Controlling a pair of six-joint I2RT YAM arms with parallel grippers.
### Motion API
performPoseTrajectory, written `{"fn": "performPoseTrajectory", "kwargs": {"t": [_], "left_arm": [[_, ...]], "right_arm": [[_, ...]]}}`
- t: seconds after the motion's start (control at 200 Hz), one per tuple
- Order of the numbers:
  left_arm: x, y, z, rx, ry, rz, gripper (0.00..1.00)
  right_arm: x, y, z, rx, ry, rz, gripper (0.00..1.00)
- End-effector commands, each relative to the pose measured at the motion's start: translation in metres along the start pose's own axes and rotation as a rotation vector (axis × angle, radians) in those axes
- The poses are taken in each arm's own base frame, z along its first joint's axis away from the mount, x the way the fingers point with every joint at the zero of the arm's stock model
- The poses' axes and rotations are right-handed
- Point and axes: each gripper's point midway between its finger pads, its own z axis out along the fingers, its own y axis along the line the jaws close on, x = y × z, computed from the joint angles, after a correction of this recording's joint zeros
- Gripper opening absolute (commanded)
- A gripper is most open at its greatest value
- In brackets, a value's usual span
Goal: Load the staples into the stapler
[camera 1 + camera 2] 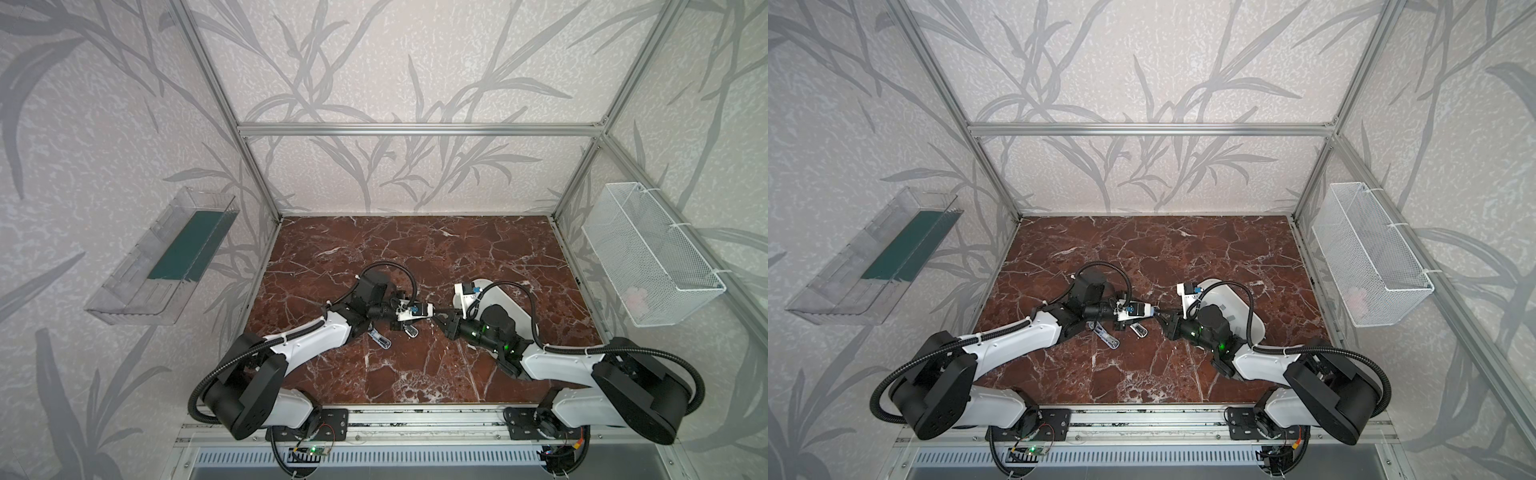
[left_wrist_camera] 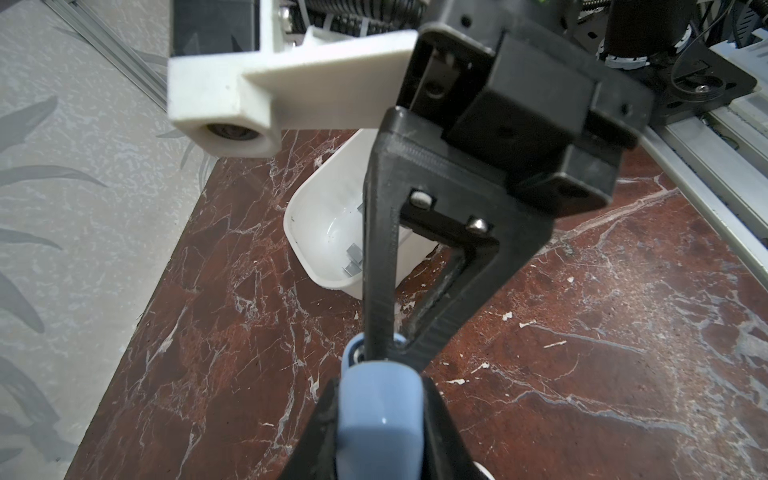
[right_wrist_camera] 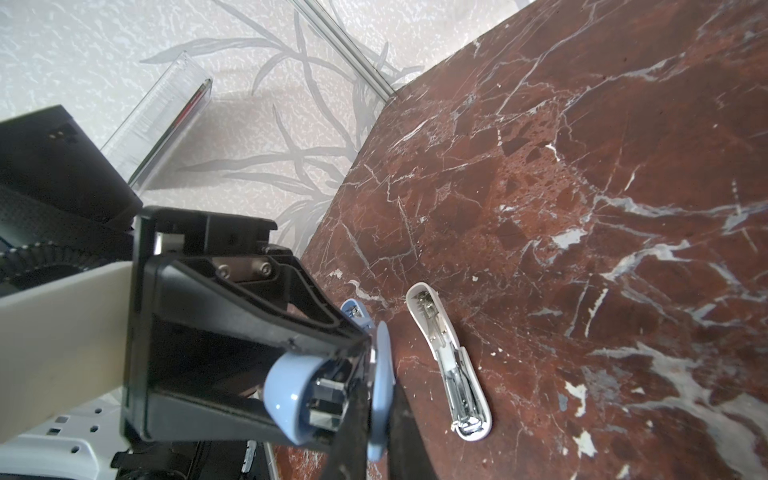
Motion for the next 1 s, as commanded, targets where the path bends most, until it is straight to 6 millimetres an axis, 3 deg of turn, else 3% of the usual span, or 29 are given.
{"fn": "performPoseTrajectory", "kwargs": {"t": [0.0,0.38,0.52,0.61,0.735,1.0], "left_arm": [[-0.029,-0.004,-0.004,0.031,-0.122,0.048,0.0],[-0.019,0.022,-0.045,-0.118,-0.176,-0.001,0.0],[-0.012,0.026,-0.045,-0.146,-0.173,-0.014,0.0],[-0.002,0.04,-0.042,-0.216,-0.149,-0.046,0.0],[0.008,0.068,-0.043,-0.375,-0.152,-0.115,0.2],[0.03,0.111,-0.048,-0.597,-0.08,-0.27,0.33]], "right_arm": [[-0.005,0.002,0.001,-0.014,-0.025,-0.014,0.0],[-0.003,-0.023,-0.012,0.103,-0.05,-0.023,0.0],[-0.002,-0.024,-0.012,0.099,-0.052,-0.019,0.0],[-0.003,-0.02,-0.013,0.075,-0.059,-0.016,0.0],[-0.004,-0.013,-0.015,0.049,-0.065,-0.018,0.0],[-0.003,-0.002,-0.017,0.038,-0.072,-0.042,0.0]]}}
